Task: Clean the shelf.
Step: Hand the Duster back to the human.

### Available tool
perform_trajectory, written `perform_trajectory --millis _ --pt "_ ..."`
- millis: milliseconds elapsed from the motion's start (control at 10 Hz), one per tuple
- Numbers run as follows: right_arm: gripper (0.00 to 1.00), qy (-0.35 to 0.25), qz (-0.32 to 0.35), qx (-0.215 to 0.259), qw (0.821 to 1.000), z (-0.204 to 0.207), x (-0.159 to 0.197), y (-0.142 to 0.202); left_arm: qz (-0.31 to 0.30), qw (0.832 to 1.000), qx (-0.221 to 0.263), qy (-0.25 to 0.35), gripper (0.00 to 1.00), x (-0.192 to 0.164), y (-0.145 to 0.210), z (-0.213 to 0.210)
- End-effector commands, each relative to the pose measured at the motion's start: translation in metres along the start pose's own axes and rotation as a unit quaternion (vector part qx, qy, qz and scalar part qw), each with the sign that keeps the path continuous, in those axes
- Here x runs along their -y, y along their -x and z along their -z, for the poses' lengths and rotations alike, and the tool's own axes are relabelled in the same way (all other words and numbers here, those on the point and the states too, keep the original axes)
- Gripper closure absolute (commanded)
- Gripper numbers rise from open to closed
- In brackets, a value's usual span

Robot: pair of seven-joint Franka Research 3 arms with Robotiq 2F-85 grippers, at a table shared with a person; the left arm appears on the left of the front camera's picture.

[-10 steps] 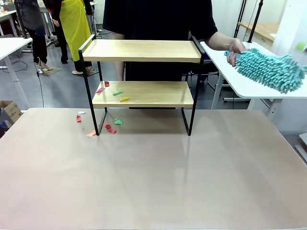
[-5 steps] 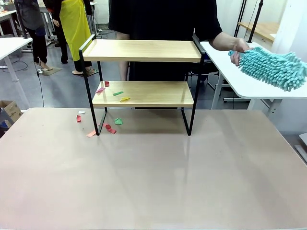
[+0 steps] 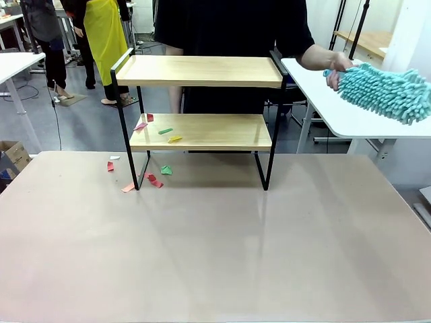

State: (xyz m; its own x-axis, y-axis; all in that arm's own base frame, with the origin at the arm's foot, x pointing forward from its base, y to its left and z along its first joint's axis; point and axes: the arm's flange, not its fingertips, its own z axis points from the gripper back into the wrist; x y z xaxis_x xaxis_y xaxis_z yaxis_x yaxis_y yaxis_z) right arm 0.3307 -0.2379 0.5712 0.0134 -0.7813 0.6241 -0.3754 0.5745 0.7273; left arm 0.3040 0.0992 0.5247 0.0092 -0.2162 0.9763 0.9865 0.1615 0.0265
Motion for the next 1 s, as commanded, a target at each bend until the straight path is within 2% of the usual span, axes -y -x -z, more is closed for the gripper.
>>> perform_trajectory --millis 0,900 --pt "0.00 0.001 -0.002 0.011 1.000 -0.0060 -0.0048 -0.0045 0.005 1.000 0.012 -0.002 0.00 -0.0007 -0.0023 0.0011" --pt "0.00 0.001 -0.002 0.011 1.000 -0.0060 -0.0048 -0.0045 0.005 1.000 0.012 -0.002 0.00 -0.0007 -0.0023 0.0011"
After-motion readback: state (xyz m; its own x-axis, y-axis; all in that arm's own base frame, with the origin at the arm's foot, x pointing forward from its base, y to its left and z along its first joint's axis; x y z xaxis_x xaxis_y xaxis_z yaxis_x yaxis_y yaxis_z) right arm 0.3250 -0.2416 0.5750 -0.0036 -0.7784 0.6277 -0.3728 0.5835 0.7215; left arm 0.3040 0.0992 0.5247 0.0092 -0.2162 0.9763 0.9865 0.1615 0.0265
